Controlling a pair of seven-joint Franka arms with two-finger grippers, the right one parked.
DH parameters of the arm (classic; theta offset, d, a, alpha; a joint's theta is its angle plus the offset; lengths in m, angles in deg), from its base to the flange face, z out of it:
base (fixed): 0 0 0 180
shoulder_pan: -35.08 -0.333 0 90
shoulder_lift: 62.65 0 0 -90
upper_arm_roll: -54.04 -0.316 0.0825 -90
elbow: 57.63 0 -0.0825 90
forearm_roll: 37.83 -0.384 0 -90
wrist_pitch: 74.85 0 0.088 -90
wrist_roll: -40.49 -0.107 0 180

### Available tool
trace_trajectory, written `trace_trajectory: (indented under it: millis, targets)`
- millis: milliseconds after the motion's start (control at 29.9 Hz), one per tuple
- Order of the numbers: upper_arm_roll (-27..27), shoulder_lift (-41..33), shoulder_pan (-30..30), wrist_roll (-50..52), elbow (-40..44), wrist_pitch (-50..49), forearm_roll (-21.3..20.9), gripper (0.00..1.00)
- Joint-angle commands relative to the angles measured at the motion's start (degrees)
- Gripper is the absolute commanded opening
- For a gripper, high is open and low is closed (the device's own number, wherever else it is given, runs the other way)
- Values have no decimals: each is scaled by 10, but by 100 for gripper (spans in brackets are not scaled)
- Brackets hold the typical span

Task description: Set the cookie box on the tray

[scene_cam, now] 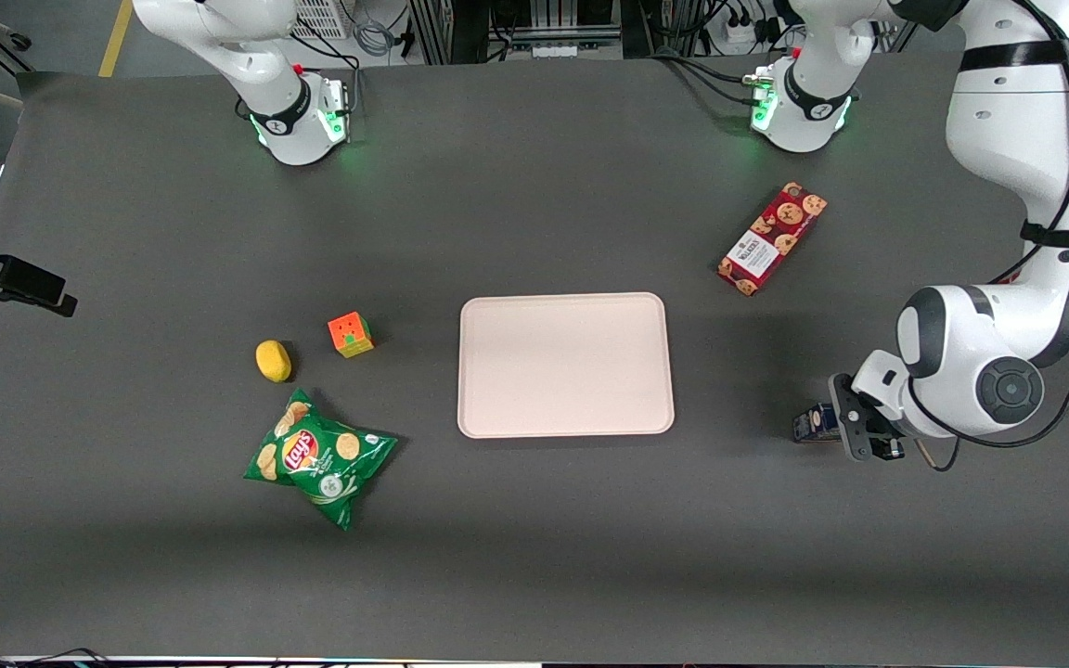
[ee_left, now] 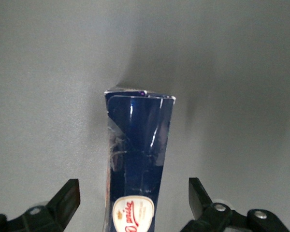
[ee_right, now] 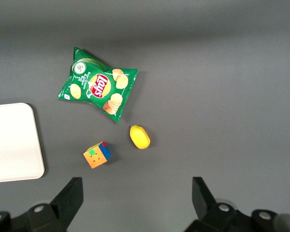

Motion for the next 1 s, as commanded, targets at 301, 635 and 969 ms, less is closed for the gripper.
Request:
trace_trajectory:
  millis: [301,635,969]
  targets:
    - [9,-34,7,71,158,-201,3,0]
    - [10,-84,7,111,206,-274,-2,0]
    - [17,-106,8,110,298,-418,-16,0]
